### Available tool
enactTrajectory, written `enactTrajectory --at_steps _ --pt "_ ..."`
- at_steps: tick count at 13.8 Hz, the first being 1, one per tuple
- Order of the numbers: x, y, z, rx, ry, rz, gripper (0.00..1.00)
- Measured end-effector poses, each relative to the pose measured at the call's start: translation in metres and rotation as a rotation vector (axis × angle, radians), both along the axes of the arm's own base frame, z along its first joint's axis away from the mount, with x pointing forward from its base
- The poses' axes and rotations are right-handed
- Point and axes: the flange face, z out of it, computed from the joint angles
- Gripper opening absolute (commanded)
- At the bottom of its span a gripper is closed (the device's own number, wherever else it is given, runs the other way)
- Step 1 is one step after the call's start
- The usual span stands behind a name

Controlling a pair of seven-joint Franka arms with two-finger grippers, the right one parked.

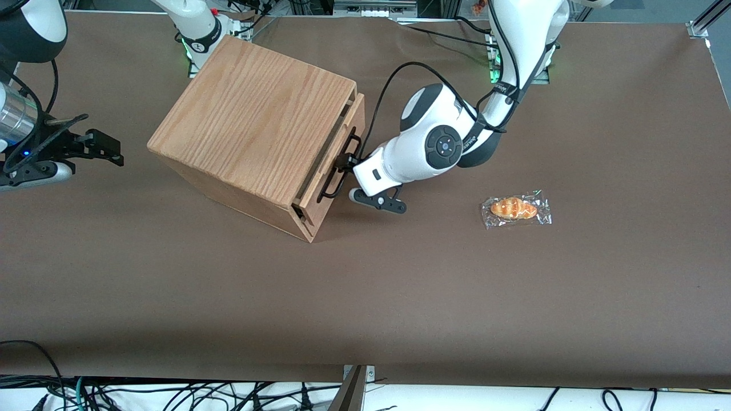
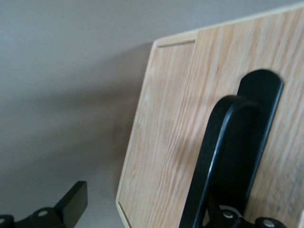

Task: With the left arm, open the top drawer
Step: 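Pull the handle with the left gripper, sliding the drawer out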

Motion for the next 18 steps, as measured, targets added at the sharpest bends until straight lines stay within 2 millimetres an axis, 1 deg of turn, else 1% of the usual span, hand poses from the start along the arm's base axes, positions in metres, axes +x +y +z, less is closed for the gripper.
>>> enactTrajectory --at_steps 3,5,7,11,18 --pt "0.017 0.022 -0.001 0.013 -0.010 0.032 1.00" --pt "0.030 0.041 0.000 0.032 -0.026 0.050 1.00" --pt "0.039 0.054 -0.001 0.038 -0.027 0.066 1.00" --pt "0.046 0.066 -0.001 0.039 -0.024 0.073 1.00" --pt "0.047 0.068 -0.001 0.039 -0.014 0.070 1.00"
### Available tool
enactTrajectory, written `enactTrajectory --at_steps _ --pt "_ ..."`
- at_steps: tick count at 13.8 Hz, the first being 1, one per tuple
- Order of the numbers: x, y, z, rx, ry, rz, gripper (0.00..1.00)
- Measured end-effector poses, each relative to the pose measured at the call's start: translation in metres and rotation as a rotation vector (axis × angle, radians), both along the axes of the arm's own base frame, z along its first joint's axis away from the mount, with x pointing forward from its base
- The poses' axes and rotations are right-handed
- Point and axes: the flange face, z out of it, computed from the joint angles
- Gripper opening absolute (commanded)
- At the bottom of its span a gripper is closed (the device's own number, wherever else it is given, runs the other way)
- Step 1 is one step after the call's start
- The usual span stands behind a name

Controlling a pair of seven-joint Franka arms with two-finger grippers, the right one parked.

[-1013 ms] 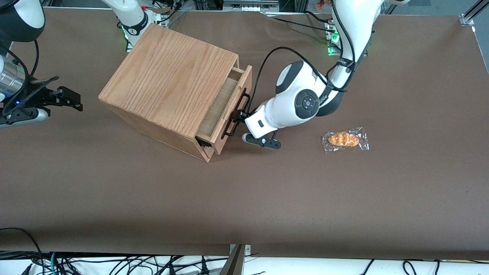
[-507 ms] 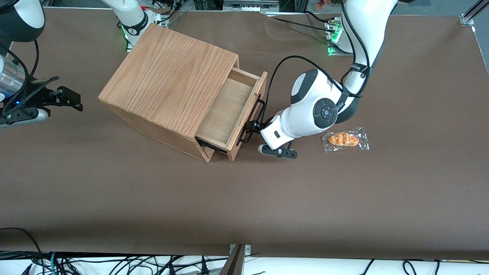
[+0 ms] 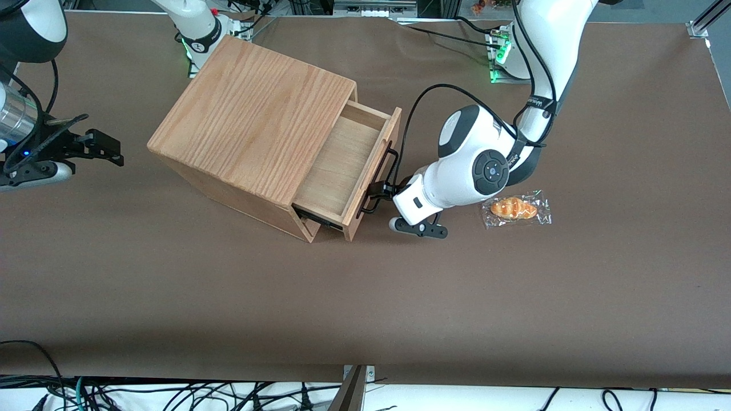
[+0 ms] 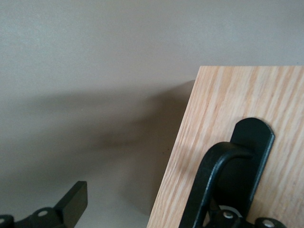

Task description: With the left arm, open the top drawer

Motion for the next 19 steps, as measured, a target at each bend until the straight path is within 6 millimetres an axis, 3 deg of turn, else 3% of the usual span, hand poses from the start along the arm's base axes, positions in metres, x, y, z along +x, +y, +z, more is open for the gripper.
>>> enactTrajectory --at_steps 3,8,11,13,19 --pt "0.001 0.003 0.001 -0.001 0.019 -0.005 1.00" --pt "0.014 0.023 0.034 -0.008 0.044 -0.010 1.00" --pt "0.023 0.046 0.046 -0.006 0.057 0.012 1.00" --pt "0.036 0.079 0.056 0.003 0.091 0.032 1.00" --pt "0.069 0.233 0.071 0.100 0.130 0.091 1.00"
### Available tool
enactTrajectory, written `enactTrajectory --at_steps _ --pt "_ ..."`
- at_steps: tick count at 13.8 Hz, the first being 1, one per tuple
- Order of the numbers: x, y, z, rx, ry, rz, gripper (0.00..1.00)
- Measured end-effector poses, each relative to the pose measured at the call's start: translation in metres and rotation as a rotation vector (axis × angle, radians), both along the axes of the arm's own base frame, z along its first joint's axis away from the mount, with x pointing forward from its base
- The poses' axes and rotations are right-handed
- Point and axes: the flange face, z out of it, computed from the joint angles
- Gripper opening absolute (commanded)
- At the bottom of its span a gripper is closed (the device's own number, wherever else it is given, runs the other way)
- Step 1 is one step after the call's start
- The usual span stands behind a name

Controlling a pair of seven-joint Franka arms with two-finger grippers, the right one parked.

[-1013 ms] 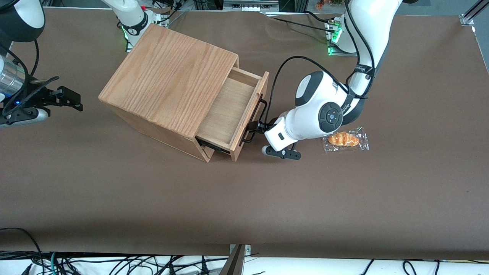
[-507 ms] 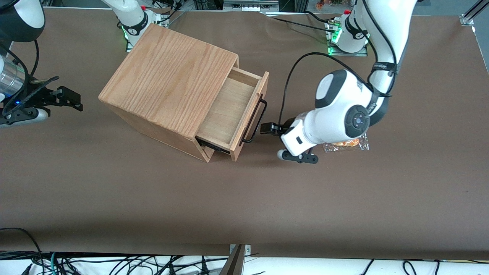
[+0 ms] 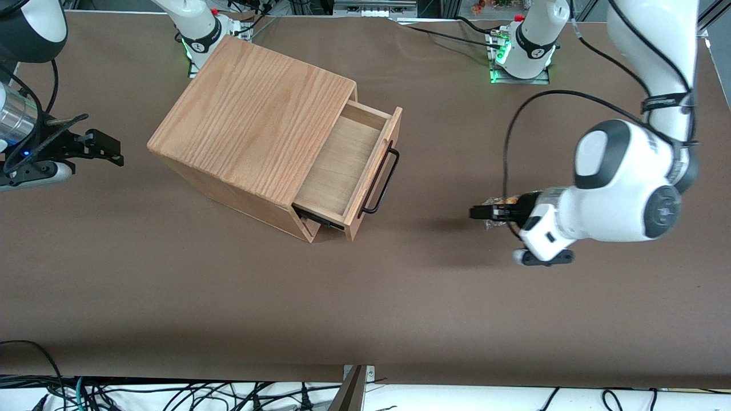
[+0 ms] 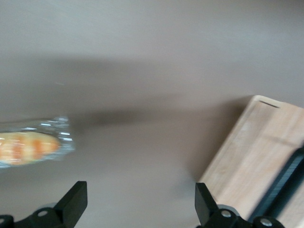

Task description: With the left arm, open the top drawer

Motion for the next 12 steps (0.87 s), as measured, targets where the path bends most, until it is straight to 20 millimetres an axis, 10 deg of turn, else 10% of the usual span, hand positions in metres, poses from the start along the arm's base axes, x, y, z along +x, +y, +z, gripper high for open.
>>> enactTrajectory --at_steps 6,12 --pt "0.005 0.142 0.008 0.027 -0.056 -0.103 1.00" --pt "-0.049 0.166 0.097 0.273 -0.154 -0.266 1.00"
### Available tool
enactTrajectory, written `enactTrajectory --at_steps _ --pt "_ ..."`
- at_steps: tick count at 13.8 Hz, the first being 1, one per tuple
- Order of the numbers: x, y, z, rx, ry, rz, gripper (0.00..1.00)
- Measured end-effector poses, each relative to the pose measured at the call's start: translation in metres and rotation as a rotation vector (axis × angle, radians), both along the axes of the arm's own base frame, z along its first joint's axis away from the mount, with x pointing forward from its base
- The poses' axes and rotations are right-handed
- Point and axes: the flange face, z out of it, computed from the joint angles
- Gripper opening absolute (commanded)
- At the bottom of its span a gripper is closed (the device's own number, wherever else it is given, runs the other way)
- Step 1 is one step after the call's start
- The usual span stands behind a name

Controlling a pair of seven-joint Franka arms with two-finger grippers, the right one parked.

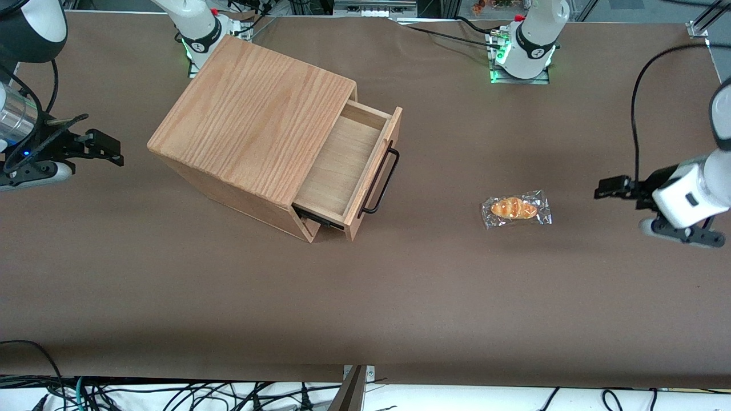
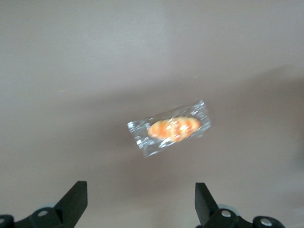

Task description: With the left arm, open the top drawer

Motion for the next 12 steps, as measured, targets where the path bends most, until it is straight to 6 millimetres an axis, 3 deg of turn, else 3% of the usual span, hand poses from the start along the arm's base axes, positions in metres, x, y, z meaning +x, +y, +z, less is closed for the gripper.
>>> enactTrajectory --at_steps 3,5,12 --pt "-0.036 -0.007 0.058 0.027 -0.080 -0.011 1.00" --pt "-0.052 -0.016 0.082 0.033 -0.113 -0.025 1.00" --pt "-0.068 -0.018 0.067 0.068 -0.073 -0.006 1.00"
